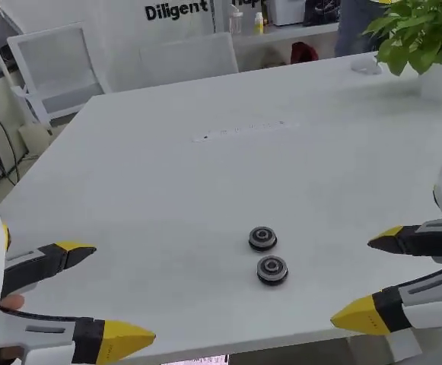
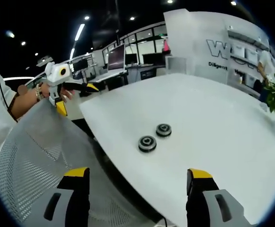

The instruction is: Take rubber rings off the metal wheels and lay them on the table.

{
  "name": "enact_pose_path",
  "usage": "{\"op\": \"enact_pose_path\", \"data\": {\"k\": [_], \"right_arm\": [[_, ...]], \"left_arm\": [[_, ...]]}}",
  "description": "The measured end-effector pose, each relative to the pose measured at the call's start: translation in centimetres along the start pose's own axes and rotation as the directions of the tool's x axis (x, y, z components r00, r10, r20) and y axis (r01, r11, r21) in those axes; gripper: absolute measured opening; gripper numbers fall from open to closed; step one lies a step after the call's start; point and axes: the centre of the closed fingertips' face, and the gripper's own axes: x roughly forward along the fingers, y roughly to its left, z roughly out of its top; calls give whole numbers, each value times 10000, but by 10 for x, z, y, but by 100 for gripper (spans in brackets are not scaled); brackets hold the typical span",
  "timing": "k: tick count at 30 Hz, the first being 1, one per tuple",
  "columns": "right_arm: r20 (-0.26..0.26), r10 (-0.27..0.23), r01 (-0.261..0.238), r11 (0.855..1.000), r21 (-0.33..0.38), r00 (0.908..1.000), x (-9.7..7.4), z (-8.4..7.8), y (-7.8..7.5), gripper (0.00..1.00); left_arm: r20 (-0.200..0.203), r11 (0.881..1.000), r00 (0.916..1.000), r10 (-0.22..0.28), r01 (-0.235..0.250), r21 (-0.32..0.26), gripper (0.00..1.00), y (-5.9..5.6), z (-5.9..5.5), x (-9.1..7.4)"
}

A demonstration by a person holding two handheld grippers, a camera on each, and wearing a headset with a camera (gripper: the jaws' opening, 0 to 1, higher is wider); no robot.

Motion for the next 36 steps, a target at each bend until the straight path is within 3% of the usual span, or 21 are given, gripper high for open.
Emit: {"op": "enact_pose_path", "data": {"k": [5, 14, 19, 31, 36], "right_arm": [[-174, -3, 2, 10000, -68, 9998, 3, -5, -1, 82], [-159, 132, -132, 9999, 14, 9998, 4, -10, -6, 81], [-1, 183, -183, 9998, 17, 9998, 6, -6, -12, 80], [496, 433, -428, 9990, -130, 9978, 18, 3, -23, 71], [526, 714, -708, 9974, -124, 9961, 23, 4, -23, 70]], "left_arm": [[272, 10000, 9996, 10, -8, -49, 97, 3, 10, 3], [249, 9993, 9996, -121, 112, 344, 96, -1, 22, 13], [112, 9970, 9996, -277, 268, 728, 94, -4, 29, 22], [458, 9916, 9971, -606, 549, 1172, 90, -6, 54, 42], [431, 9907, 9964, -724, 669, 1186, 89, -7, 55, 53]]}}
